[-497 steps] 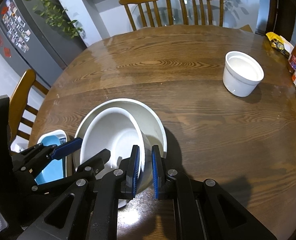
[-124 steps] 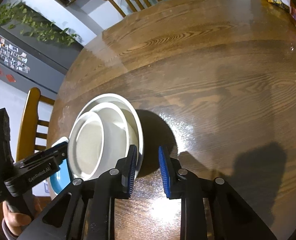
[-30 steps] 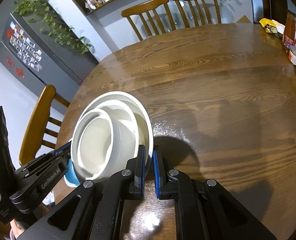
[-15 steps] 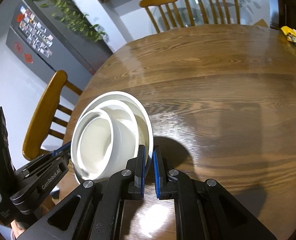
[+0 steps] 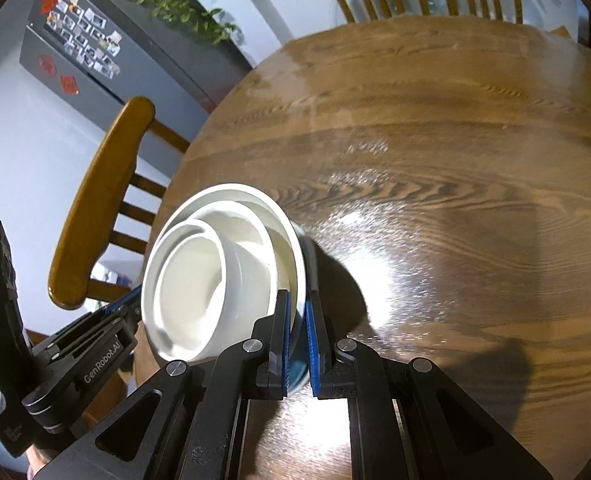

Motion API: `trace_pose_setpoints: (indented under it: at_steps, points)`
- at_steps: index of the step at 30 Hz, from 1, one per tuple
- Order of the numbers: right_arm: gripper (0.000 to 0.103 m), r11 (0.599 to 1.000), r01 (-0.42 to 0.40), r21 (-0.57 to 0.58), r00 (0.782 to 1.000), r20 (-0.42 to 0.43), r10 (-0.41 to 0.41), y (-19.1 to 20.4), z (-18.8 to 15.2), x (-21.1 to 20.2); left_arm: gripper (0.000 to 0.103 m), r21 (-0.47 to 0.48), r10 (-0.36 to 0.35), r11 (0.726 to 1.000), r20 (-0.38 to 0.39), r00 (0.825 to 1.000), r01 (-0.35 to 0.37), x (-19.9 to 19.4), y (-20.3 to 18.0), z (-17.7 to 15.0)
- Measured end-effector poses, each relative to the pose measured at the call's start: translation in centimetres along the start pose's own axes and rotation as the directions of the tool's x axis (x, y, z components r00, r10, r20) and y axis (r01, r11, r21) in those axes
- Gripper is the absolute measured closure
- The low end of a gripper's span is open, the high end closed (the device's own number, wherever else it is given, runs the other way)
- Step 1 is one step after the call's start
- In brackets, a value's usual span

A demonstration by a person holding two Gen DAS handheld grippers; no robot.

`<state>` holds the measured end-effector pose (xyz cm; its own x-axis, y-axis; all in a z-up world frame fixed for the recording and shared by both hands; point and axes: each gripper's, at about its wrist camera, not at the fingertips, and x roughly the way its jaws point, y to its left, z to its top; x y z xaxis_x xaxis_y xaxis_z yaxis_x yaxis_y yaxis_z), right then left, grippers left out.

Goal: Organize plates and bowls
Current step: 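Lift the bowl stack with both tools and carry it over the teal dish, then lower the bowl stack onto the teal dish and open both tools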

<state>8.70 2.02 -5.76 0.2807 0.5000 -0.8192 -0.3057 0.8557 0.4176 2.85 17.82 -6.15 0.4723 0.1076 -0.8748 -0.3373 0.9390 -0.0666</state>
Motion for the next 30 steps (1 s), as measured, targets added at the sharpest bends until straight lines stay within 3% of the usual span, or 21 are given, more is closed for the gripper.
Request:
trace_pose_setpoints:
  at_steps: [22,27,30]
  points:
    - [0.092,0.999,0.029,0.018,1.000,0.001,-0.029,0.5,0.2,1.1,0.099,0.012,-0.017,1.000,0.002,1.000,0.017,1.1,1.0,0.1]
    - [0.092,0.998,0.055,0.008,0.998,0.013,-0.055,0.8,0.2,0.8,0.094,0.004,-0.019,1.000,0.003,1.000,0.019,1.0,1.3,0.0]
    - [0.092,0.997,0.076,0.003,0.996,0.040,-0.077,0.8,0.3,0.3,0.078,-0.006,-0.007,1.000,0.012,1.000,0.007,0.9,1.6,0.1]
